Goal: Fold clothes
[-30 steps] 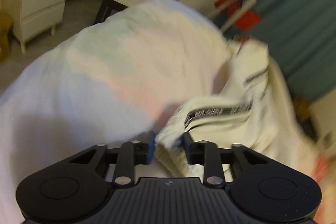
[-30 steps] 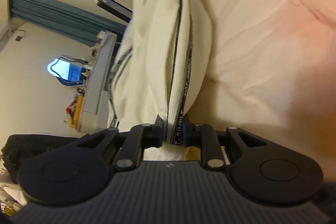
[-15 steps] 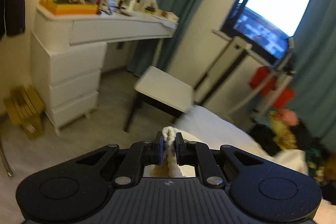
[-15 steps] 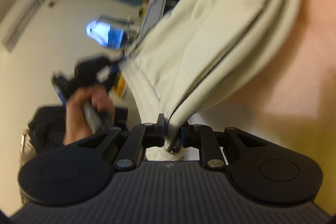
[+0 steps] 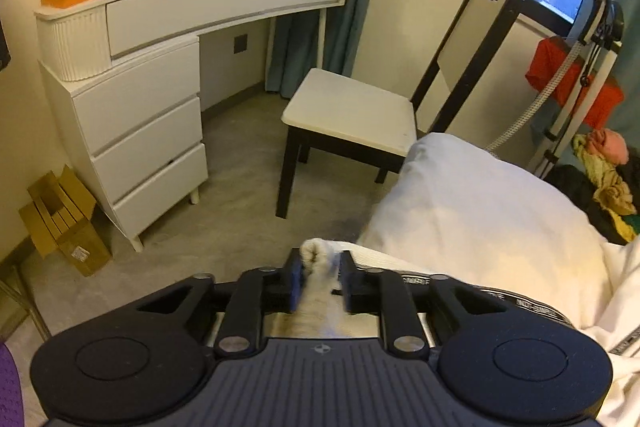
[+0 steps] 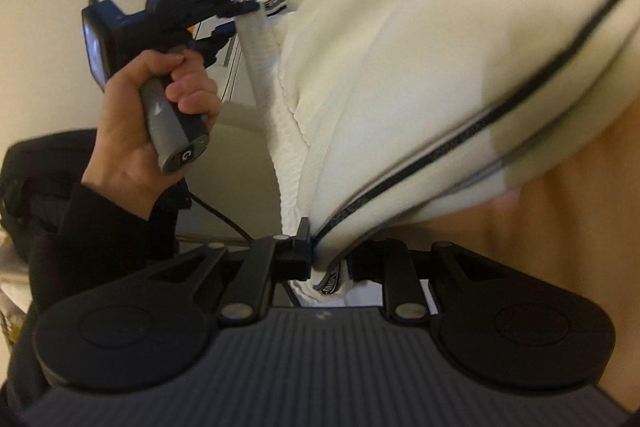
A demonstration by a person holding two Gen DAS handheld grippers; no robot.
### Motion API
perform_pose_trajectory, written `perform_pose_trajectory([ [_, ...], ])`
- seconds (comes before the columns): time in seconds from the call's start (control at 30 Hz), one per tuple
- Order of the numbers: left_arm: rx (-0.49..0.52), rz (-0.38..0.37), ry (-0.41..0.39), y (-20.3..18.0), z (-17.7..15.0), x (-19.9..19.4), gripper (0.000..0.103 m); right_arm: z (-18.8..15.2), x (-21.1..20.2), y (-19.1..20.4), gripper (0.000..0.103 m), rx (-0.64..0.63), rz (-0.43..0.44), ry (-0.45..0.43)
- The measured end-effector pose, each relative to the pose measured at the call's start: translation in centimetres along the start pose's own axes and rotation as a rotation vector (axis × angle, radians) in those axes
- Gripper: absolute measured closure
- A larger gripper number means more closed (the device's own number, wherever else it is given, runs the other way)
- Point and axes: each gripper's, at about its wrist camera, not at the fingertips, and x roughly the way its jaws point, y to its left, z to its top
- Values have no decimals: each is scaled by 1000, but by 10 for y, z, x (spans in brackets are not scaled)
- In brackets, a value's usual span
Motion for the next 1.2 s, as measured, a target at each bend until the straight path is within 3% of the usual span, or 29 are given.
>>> perform_pose_trajectory([
  [0.07,9,-4,-7,-4,-6,-10,58,-1,-7,8,73,-50,-17,-3],
  [0.1,20,-7,-17,-7,-9,-18,54,-2,-11,11,64,-77,-24,-5],
  [0.2,61,-16,-56,-20,-22,-51,42,-15,-36,20,23,-147,-22,-31],
  [0.23,66,-33,-68,-25,-28,-65,39,-20,-47,21,16,-169,-22,-47],
  [0.33,85,-86,-107,-40,-49,-105,30,-37,-81,35,17,-266,-39,-97],
  [0.47,143,-169,-133,-77,-86,-149,28,-63,-144,44,17,-417,-122,-196],
  [0.67,206,-297,-121,-161,-146,-172,26,-80,-247,24,17,-565,-286,-370],
  [0.87,235,-363,-87,-259,-178,-134,26,-70,-333,-38,17,-521,-457,-563],
  [1.0,228,-378,-71,-317,-182,-89,29,-42,-339,-86,17,-437,-470,-622],
  [1.13,219,-401,-68,-374,-175,-44,34,-19,-327,-125,17,-403,-546,-662],
  [1.2,242,-389,-89,-399,-169,-28,45,-7,-326,-142,17,-381,-541,-667],
])
